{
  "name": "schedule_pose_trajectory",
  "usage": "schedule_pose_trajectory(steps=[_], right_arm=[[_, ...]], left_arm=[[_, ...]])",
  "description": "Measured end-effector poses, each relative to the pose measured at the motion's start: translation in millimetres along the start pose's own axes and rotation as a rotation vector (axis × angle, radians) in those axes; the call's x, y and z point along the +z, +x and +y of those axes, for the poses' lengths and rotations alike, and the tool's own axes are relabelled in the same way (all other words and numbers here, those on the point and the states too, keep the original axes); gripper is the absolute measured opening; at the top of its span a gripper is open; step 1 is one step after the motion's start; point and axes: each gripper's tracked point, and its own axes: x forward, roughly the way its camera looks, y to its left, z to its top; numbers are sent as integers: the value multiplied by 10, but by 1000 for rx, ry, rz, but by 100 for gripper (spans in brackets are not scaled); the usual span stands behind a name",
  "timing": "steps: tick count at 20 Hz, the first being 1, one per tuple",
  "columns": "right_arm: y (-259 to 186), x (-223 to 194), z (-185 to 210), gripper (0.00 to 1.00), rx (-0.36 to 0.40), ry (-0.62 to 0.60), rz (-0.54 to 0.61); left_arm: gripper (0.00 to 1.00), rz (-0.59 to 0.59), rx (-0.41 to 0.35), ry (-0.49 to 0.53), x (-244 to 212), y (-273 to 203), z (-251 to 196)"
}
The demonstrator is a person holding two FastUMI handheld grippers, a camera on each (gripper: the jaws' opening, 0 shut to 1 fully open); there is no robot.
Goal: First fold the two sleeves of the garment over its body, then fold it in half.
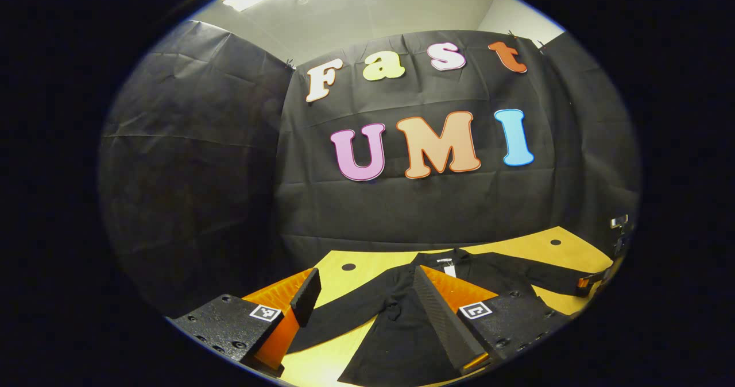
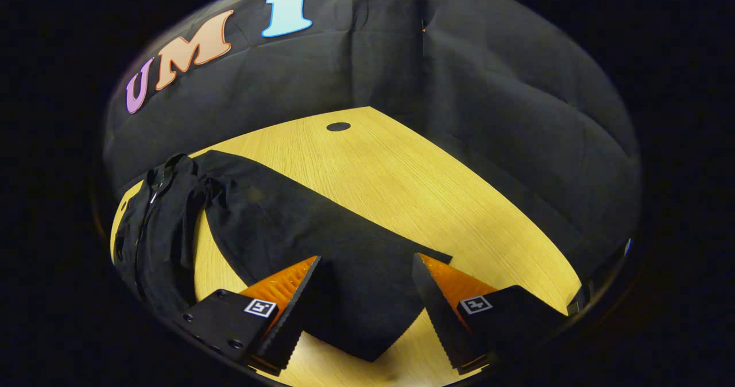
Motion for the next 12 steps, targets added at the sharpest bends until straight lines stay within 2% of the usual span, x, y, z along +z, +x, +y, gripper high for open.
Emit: schedule_pose_trajectory(steps=[3, 5, 6, 9, 12], right_arm=[[-16, 7, 21, 96, 4, 12, 5], [-7, 6, 31, 80, 10, 15, 5], [-17, 1, 53, 68, 18, 14, 6], [-19, 7, 119, 47, 46, 10, 10], [-25, 3, 151, 21, 67, 14, 13]], left_arm=[[98, 7, -25, -12, -35, 7, -73], [99, 11, -43, -19, -46, 12, -123], [100, 12, -50, -20, -56, 13, -131], [99, 7, -68, -17, -37, 18, -160], [100, 9, -79, -21, -58, 16, -180]])
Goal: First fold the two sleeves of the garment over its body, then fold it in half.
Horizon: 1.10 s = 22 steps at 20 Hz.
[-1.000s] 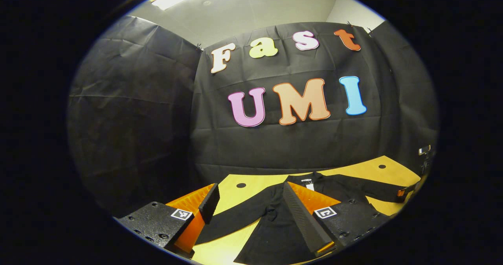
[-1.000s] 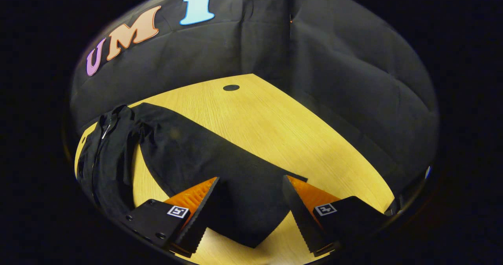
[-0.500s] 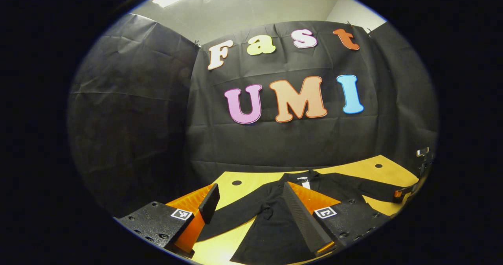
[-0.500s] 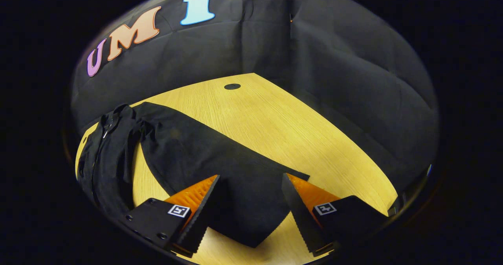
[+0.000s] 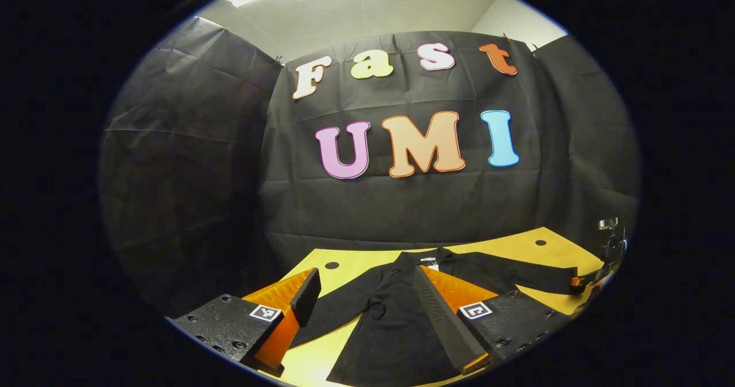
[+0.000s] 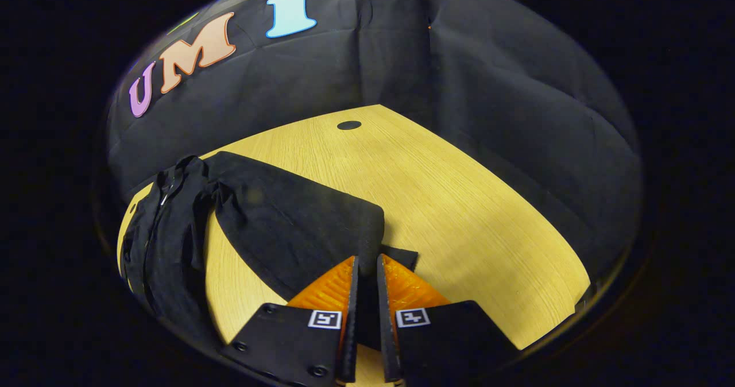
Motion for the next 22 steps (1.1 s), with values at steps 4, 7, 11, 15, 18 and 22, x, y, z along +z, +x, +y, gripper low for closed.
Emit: schedule_pose_trajectory(steps=[4, 7, 11, 15, 18, 22], right_arm=[[4, 23, 37, 10, 2, 15, 22], [-29, 2, 24, 11, 3, 31, 43], [-28, 4, 38, 8, -28, 36, 40], [-51, 11, 48, 5, -61, -13, 45], [-61, 39, 116, 5, -60, 0, 62], [-120, 119, 137, 3, -81, 25, 50]], left_arm=[[99, 4, 3, -2, -6, -30, 29], [100, 8, 1, 2, -24, -24, 43], [99, 34, -4, 12, -51, 25, 23], [99, 50, -40, 19, -58, 99, -128], [100, 56, -92, -18, -110, 169, -362], [93, 40, -161, -20, -77, 271, -520]])
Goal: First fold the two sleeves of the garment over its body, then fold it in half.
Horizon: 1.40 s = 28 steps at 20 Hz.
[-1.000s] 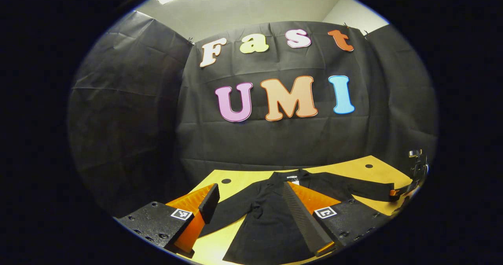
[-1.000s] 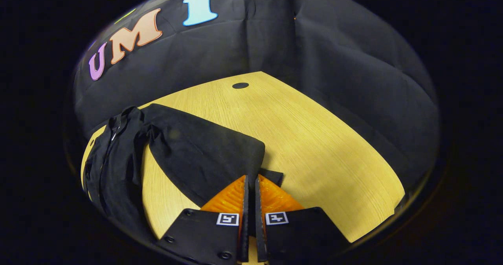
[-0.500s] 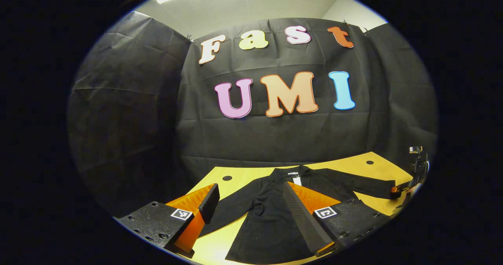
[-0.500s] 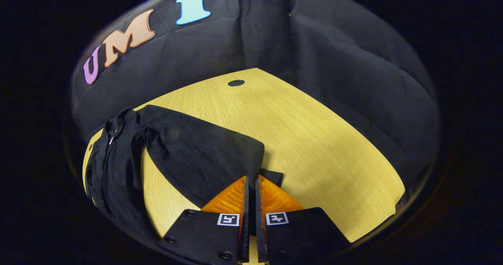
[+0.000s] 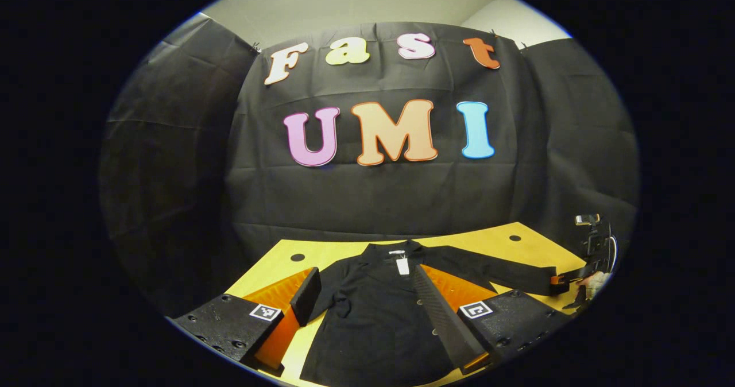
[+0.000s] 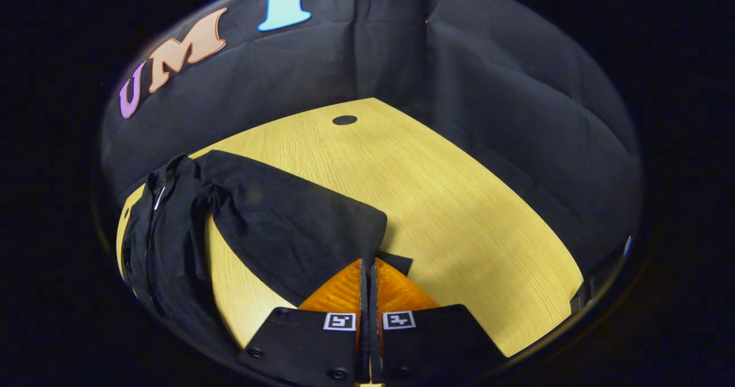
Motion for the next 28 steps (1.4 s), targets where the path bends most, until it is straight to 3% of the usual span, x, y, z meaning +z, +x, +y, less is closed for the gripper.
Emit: schedule_pose_trajectory(steps=[1, 2, 8, 13, 21, 28], right_arm=[[-53, 29, -7, 3, -7, -4, -9], [-125, 73, 27, 3, -11, -6, -18], [-493, 561, 891, 0, 35, -49, -133], [-703, 852, 1772, 3, 125, -77, -194], [-984, 1013, 3339, 2, 311, -159, -265], [-1126, 1066, 4413, 3, 441, -221, -302]], left_arm=[[100, -6, -17, 3, 7, 31, -1], [96, -4, -31, 8, -12, 59, 19], [100, 46, -111, -77, -222, 135, 218], [94, 20, -71, -91, -216, 152, 691], [96, 43, 18, -90, -409, -53, 1251], [99, 67, 90, -124, -562, -199, 1605]])
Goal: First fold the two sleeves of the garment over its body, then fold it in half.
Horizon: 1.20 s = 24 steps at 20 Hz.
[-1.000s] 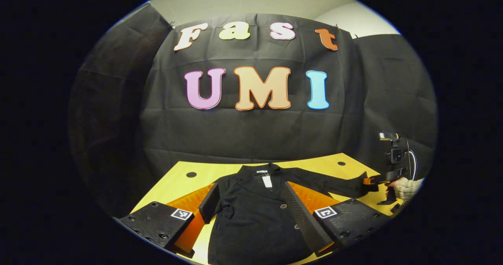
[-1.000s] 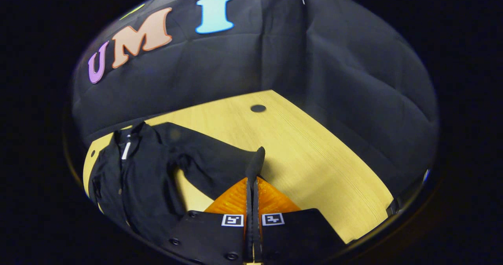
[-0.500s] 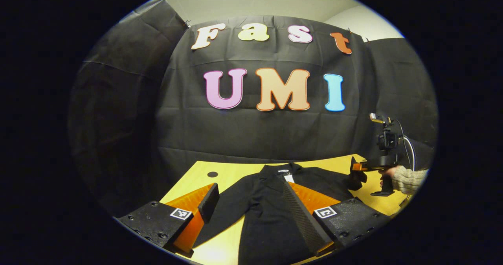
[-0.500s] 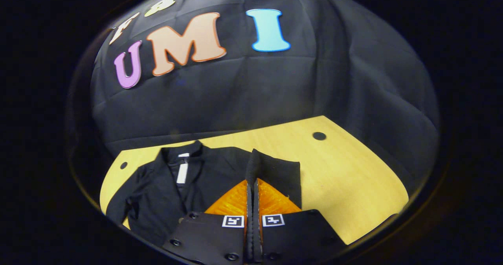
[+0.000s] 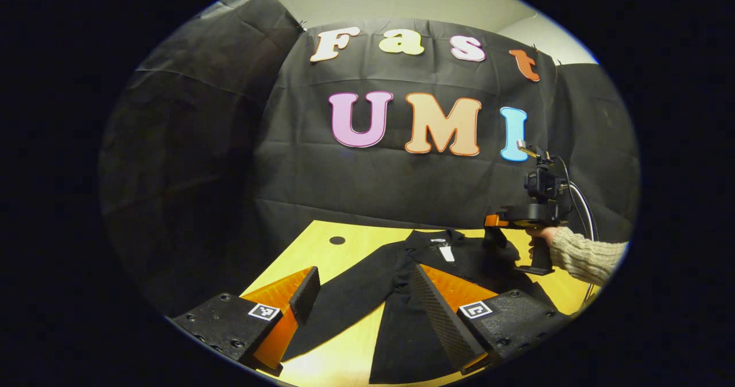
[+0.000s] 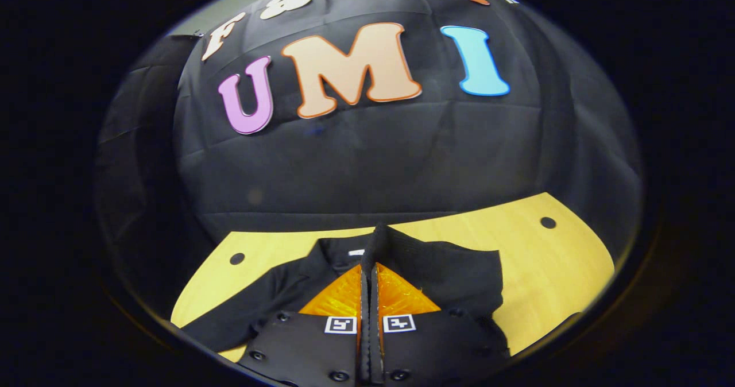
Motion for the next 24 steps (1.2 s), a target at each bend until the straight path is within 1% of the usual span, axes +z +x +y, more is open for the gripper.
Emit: schedule_pose_trajectory(steps=[2, 5, 7, 10, 11, 12, 13, 14, 15, 19, 20, 21, 22, 23, 24], right_arm=[[91, 8, 253, 2, 31, -18, -2], [301, -135, 551, 2, 65, -48, 18], [450, -233, 740, 2, 86, -60, 32], [664, -405, 1018, 2, 118, -81, 45], [738, -476, 1091, 2, 126, -90, 51], [815, -534, 1157, 2, 133, -96, 57], [884, -593, 1208, 2, 138, -97, 63], [939, -647, 1245, 2, 140, -97, 68], [992, -683, 1263, 2, 139, -95, 71], [1174, -828, 1258, 2, 134, -69, 97], [1193, -862, 1272, 3, 143, -57, 111], [1209, -902, 1268, 3, 148, -54, 119], [1241, -914, 1271, 5, 154, -57, 121], [1220, -923, 1293, 5, 167, -57, 122], [1207, -933, 1331, 7, 190, -50, 127]], left_arm=[[99, 2, 28, 2, -32, -23, 121], [94, 30, 67, -15, -152, -31, 278], [100, 47, 85, -31, -213, -38, 370], [97, 42, 116, -35, -222, -24, 503], [100, 39, 127, -32, -217, 10, 555], [100, 38, 137, -31, -241, 42, 594], [98, 42, 143, -32, -259, 65, 634], [97, 46, 149, -30, -287, 68, 661], [100, 48, 157, -25, -293, 67, 684], [100, 57, 184, -19, -376, 47, 785], [100, 66, 188, -26, -431, 42, 781], [95, 76, 191, -36, -483, 43, 777], [100, 86, 195, -45, -528, 29, 772], [100, 99, 200, -53, -569, 25, 772], [98, 113, 207, -57, -613, 26, 773]])
